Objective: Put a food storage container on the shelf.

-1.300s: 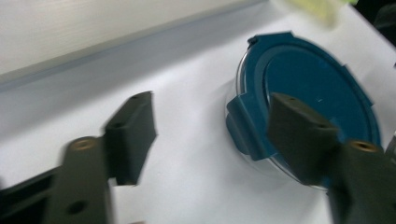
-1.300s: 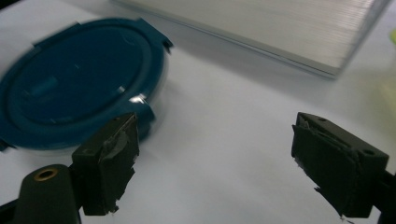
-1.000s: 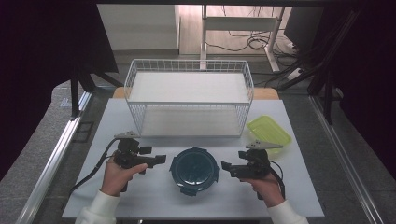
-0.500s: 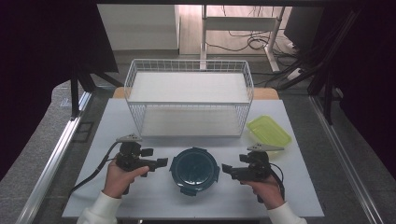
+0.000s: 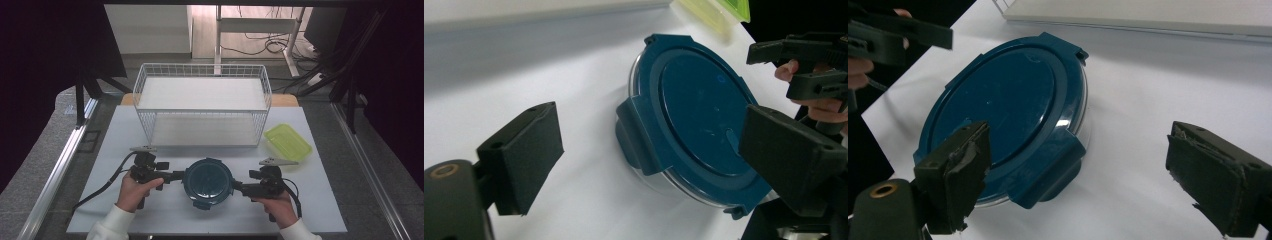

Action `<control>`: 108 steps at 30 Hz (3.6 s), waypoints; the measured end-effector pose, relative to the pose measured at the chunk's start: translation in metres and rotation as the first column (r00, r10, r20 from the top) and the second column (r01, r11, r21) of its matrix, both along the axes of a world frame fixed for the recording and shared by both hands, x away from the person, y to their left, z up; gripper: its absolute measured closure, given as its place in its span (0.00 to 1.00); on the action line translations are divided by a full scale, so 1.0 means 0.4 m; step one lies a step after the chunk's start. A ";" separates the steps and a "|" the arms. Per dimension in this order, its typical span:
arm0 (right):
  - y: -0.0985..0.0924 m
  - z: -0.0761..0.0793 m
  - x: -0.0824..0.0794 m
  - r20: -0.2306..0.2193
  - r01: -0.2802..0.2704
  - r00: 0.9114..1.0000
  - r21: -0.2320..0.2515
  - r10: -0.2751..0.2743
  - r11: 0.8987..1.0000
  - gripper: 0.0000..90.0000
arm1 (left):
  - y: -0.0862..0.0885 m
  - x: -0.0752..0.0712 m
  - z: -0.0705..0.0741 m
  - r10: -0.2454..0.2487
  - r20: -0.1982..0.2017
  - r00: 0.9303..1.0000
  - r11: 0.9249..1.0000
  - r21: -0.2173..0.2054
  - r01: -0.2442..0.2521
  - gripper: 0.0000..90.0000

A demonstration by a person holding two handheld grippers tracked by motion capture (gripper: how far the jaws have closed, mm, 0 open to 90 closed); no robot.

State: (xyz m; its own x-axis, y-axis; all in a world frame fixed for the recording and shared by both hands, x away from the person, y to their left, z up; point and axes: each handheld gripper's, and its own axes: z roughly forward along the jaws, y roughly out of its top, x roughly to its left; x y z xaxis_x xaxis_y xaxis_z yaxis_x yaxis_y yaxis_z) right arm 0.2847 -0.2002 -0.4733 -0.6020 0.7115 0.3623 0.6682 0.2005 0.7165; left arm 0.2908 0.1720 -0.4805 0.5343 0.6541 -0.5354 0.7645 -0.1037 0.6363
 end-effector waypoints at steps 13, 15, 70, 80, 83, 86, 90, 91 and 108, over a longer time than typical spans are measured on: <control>0.035 -0.036 0.008 -0.120 0.071 0.991 0.065 -0.063 0.995 0.12 | -0.038 0.054 -0.062 -0.055 -0.147 0.988 0.994 -0.104 0.040 0.10; 0.037 -0.043 0.009 -0.138 0.079 0.988 0.073 -0.069 0.994 0.12 | -0.041 0.059 -0.070 -0.057 -0.163 0.985 0.993 -0.109 0.040 0.11; 0.049 -0.093 -0.008 -0.364 0.191 0.928 0.270 -0.084 0.944 0.44 | -0.047 0.012 -0.097 -0.058 -0.271 0.961 0.977 -0.215 -0.002 0.46; 0.044 -0.082 -0.012 -0.347 0.202 0.933 0.276 -0.099 0.940 0.46 | -0.046 0.005 -0.089 -0.051 -0.260 0.964 0.973 -0.233 -0.011 0.50; 0.040 -0.079 -0.011 -0.344 0.204 0.934 0.280 -0.101 0.938 0.46 | -0.046 0.005 -0.088 -0.055 -0.259 0.964 0.971 -0.237 -0.008 0.51; 0.038 -0.078 -0.009 -0.339 0.203 0.935 0.282 -0.101 0.938 0.46 | -0.047 0.004 -0.088 -0.054 -0.257 0.965 0.970 -0.242 -0.010 0.51; 0.036 -0.076 -0.009 -0.335 0.205 0.937 0.284 -0.104 0.937 0.46 | -0.049 0.003 -0.085 -0.054 -0.252 0.966 0.969 -0.245 -0.010 0.52; 0.035 -0.074 -0.008 -0.337 0.206 0.936 0.285 -0.104 0.936 0.46 | -0.049 0.002 -0.084 -0.052 -0.249 0.967 0.969 -0.247 -0.012 0.52; 0.035 -0.055 0.016 -0.312 0.176 0.947 0.287 -0.082 0.942 0.46 | -0.039 0.018 -0.066 -0.036 -0.240 0.970 0.959 -0.280 -0.033 0.54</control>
